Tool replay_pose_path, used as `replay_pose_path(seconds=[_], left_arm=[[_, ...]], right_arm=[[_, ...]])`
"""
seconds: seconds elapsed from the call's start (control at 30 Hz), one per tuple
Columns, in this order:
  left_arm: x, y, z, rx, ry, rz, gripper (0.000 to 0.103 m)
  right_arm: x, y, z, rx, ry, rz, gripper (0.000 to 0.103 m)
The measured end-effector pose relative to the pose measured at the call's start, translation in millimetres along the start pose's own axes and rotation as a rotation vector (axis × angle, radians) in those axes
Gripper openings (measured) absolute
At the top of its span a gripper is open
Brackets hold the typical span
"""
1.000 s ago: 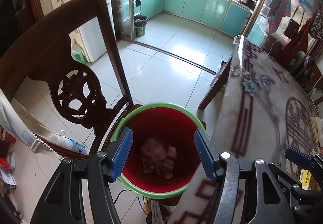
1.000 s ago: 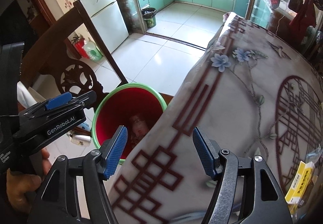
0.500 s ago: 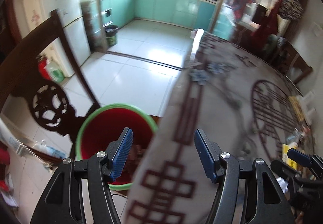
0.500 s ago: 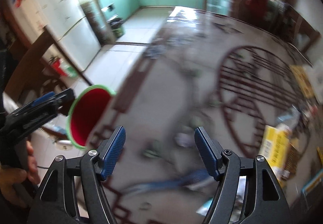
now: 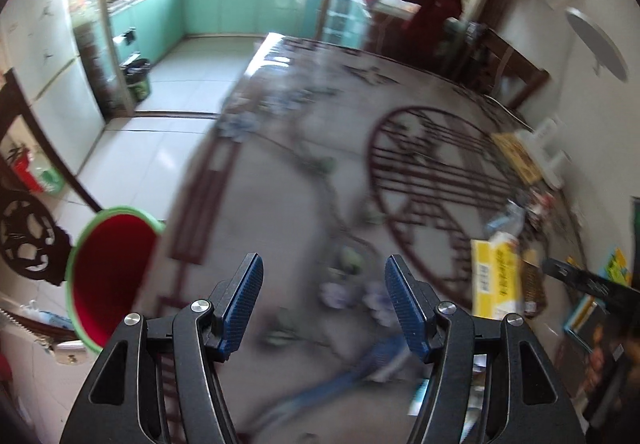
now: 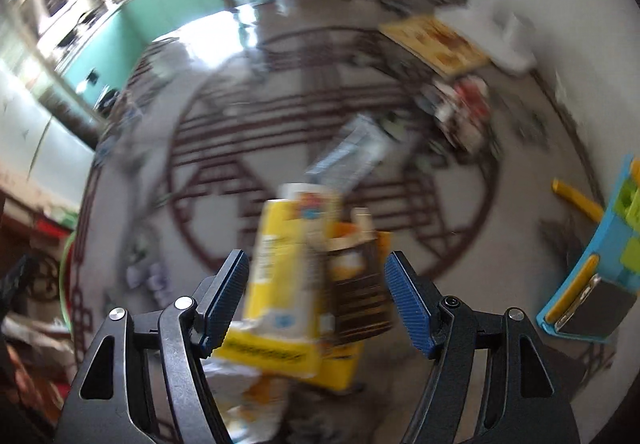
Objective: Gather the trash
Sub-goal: 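Grasp the brown cigarette pack with the right tool while the left tool grasps foil wrapper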
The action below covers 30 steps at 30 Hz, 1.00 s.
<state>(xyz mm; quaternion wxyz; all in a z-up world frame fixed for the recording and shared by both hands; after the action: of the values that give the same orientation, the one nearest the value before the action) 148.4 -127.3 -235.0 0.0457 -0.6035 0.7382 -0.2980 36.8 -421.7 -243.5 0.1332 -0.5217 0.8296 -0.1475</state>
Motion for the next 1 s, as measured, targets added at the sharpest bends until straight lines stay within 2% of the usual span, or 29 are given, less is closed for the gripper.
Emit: replay_pose_path(seconds=[0.13, 0.17, 0.2, 0.23, 0.3, 0.4, 0.6, 0.77, 0.9, 0.93, 0.97, 1.0], left_arm=[[46, 30, 11, -0.070, 0.056, 0.068, 0.063], [55, 38, 13, -0.085, 0.065, 0.083, 0.063], [63, 45, 16, -0.100, 0.078, 0.095, 0.063], [76, 55, 19, -0.125, 0.102, 0.109, 0.063], [94, 71, 23, -0.164, 0.136, 0.135, 0.063], [117, 93, 30, -0.216, 0.170, 0.178, 0.063], [138, 120, 43, -0.292, 0.197, 0.224, 0.063], [142, 140, 71, -0.361, 0.160, 0.267, 0.063], [142, 142, 87, -0.385, 0.182, 0.227, 0.062], [142, 138, 87, -0.373, 0.187, 0.221, 0.059], [143, 135, 87, -0.363, 0.193, 0.222, 0.046], [143, 132, 85, -0.355, 0.199, 0.224, 0.045]], right_arm=[[15, 11, 28, -0.081, -0.062, 0.016, 0.068], [17, 15, 35, -0.100, -0.070, 0.015, 0.064], [16, 19, 39, -0.113, -0.079, 0.012, 0.054], [15, 22, 43, -0.125, -0.103, 0.007, 0.047], [14, 21, 44, -0.112, -0.135, -0.010, 0.046], [17, 11, 40, -0.081, -0.139, -0.045, 0.042], [29, -4, 27, -0.020, -0.144, -0.038, 0.042], [31, -7, 19, 0.003, -0.161, -0.020, 0.042], [27, -10, 16, 0.013, -0.170, -0.012, 0.042], [25, -11, 14, 0.017, -0.172, -0.011, 0.042], [22, -12, 11, 0.023, -0.172, -0.014, 0.042], [19, -13, 8, 0.029, -0.170, -0.020, 0.042]])
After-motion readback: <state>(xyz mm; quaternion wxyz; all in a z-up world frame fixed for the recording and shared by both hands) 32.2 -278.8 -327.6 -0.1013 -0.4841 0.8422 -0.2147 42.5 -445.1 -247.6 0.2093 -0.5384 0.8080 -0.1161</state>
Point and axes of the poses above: each gripper's, at about its wrist camera, not at the fingertips, and z roughly the way its jaws point, x to its right, y to its underside, the point moved 10 cm from there along z, roughly the way its jaws point, and after that the axes turned 11 degrees about -z, right-handed, at the moved point
